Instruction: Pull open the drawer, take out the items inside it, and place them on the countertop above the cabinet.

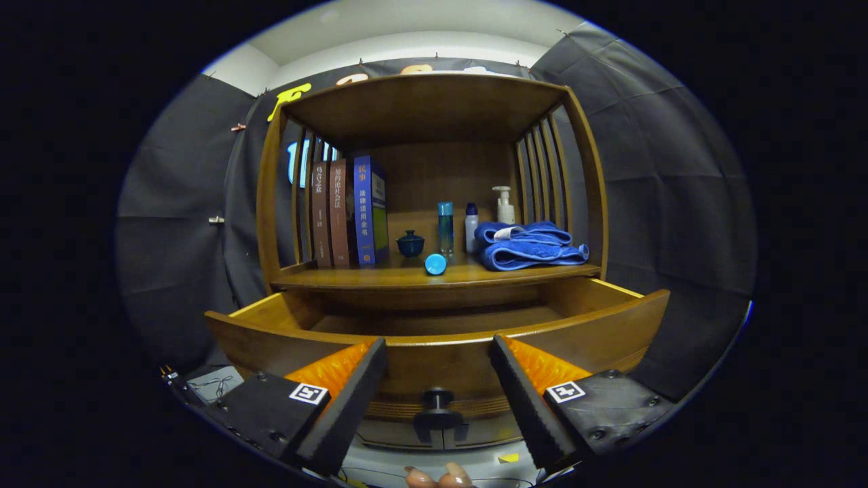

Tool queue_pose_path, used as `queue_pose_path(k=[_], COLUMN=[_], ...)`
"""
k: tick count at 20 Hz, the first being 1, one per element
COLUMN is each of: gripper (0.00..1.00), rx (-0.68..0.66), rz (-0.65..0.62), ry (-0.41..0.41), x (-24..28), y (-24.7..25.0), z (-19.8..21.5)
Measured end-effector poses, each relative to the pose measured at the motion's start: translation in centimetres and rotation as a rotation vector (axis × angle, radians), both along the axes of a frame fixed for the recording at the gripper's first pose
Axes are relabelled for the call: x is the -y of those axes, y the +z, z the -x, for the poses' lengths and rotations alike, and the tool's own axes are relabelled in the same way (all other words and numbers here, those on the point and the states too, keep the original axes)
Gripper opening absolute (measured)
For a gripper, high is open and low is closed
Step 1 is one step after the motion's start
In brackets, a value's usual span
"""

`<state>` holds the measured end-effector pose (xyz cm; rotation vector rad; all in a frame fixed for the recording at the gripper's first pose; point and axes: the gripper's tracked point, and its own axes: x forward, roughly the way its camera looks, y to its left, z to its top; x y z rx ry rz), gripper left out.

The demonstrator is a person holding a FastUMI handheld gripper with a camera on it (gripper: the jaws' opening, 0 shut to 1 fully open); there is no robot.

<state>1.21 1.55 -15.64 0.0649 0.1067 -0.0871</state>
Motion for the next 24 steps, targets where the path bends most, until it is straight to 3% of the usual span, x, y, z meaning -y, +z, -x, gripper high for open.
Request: queue_pose_path(k=[15,24], gripper=[1.00,1.00], rx=[-0.005,-0.009], rz=[-0.024,-0.022], ry=[-0.015,-0.025], x=[0.5,0.3], y=[-0.4,-0.5], z=[-10.1,-11.1])
